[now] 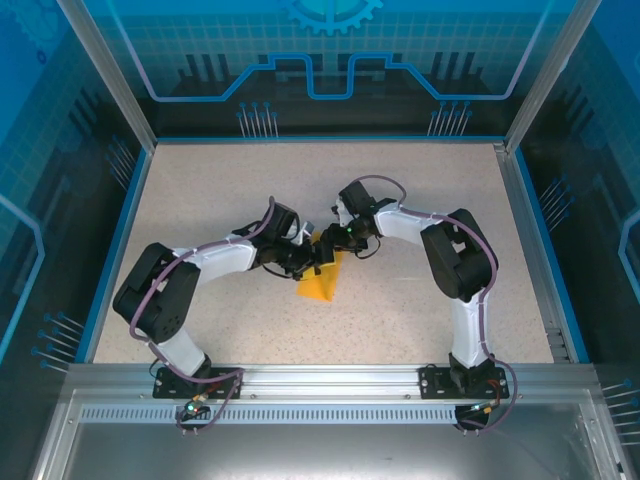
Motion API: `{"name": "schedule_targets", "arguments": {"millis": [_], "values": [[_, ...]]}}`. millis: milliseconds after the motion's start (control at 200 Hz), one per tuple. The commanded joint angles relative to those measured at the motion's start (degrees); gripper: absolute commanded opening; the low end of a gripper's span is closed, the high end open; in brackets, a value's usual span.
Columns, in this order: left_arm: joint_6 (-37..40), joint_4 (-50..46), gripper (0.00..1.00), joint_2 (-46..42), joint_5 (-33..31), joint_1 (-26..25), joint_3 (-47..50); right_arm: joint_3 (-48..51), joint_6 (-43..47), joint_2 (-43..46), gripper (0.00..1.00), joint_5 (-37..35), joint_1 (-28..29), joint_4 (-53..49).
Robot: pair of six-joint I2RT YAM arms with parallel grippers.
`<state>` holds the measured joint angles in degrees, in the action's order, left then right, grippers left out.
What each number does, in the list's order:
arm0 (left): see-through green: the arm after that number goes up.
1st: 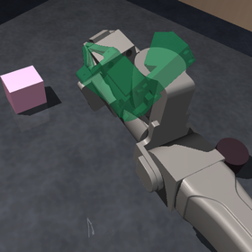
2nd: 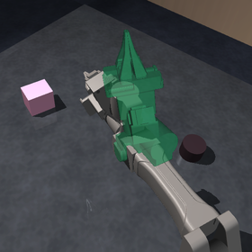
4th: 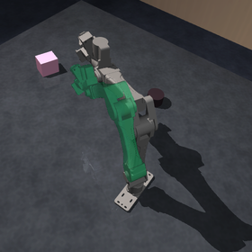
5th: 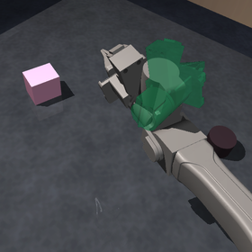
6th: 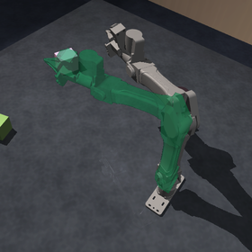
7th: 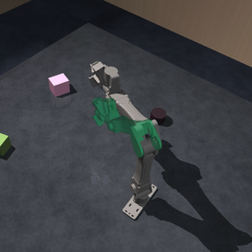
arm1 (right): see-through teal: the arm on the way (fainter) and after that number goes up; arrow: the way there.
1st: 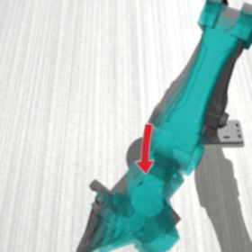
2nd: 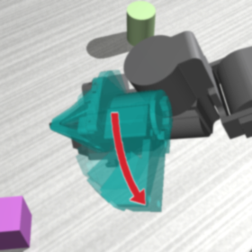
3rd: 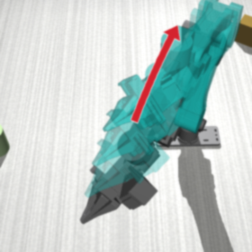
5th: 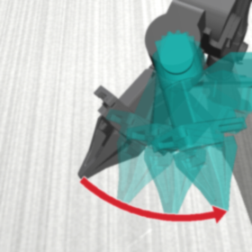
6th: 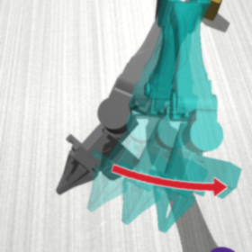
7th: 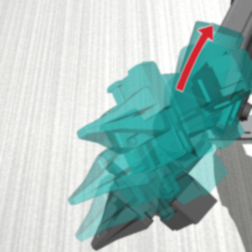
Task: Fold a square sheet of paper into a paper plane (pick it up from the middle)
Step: Fold the triangle a second time at the center of the table.
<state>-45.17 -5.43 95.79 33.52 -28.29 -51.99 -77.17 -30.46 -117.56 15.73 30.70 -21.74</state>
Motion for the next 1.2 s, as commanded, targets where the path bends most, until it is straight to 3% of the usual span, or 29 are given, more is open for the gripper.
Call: {"name": "schedule_targets", "arguments": {"millis": [0,125,355,515,870,1195], "values": [[-1.33,1.69,0.64,1.36,1.90,-0.42,-2.06,2.68,-0.74,-3.72,0.49,-0.71,-0.61,-2.34],[-1.79,2.32,0.63,2.54,1.17,-0.41,-2.16,3.18,-1.42,-3.04,0.49,1.18,-1.15,-1.38],[-1.95,2.29,0.57,4.37,-1.33,-0.37,-1.72,6.24,-3.71,1.52,0.40,13.09,-3.74,6.56],[-2.08,2.37,0.55,5.11,-2.35,-0.40,-1.46,9.10,-5.47,5.11,0.40,17.76,-5.34,11.00],[-2.39,1.56,0.46,5.10,-4.58,-0.36,-1.27,22.91,-5.67,18.24,0.36,16.81,-7.33,12.33],[-2.58,1.04,0.41,4.85,-5.54,-0.40,-1.10,25.05,-6.18,18.59,0.38,17.80,-4.21,13.57]]}}
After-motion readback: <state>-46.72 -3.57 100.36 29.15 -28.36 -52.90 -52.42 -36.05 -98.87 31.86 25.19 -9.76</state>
